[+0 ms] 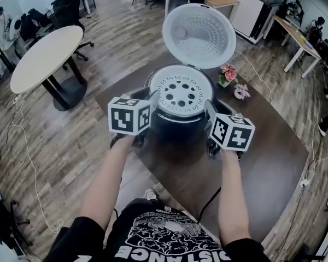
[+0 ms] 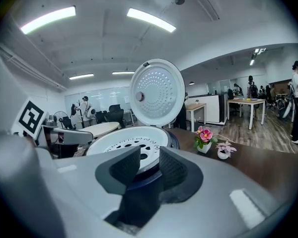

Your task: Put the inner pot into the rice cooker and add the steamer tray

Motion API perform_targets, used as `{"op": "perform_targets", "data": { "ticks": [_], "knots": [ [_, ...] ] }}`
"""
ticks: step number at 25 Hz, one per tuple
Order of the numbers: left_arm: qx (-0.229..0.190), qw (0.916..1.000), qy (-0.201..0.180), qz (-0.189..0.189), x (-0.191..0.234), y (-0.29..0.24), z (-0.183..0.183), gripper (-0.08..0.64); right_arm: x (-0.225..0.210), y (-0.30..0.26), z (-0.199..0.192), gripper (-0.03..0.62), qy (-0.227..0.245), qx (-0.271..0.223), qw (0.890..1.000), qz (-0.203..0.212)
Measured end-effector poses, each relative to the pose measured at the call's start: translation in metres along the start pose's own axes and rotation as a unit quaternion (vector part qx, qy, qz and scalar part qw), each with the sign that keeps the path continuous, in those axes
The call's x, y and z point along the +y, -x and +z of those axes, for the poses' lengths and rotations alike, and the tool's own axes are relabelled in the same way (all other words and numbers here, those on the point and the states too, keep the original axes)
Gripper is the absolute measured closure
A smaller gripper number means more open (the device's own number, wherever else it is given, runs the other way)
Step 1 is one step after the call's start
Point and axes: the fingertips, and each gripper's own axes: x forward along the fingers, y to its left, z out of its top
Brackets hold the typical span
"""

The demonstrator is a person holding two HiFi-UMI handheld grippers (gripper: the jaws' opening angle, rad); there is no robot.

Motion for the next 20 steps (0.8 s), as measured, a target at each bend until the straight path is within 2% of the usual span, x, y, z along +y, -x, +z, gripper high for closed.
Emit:
{"op": "perform_targets", "data": {
  "ticks": [12,17,20],
  "knots": [
    [-0.005,0.9998,-0.008,0.016,-0.037,0.041,-0.026,0.443,0.003,0.046,-0.014,0.539,0.016,-0.006,1.0,0.025],
    [-0.013,0.9995,-0.028,0.012,-0.049,0.06,-0.031,0.483,0.005,0.066,-0.015,0.592,0.02,-0.017,0.999,0.04],
    [-0.02,0.9991,-0.035,0.013,-0.057,0.07,-0.033,0.508,0.004,0.076,-0.017,0.592,0.03,-0.021,0.998,0.051]
  ]
}}
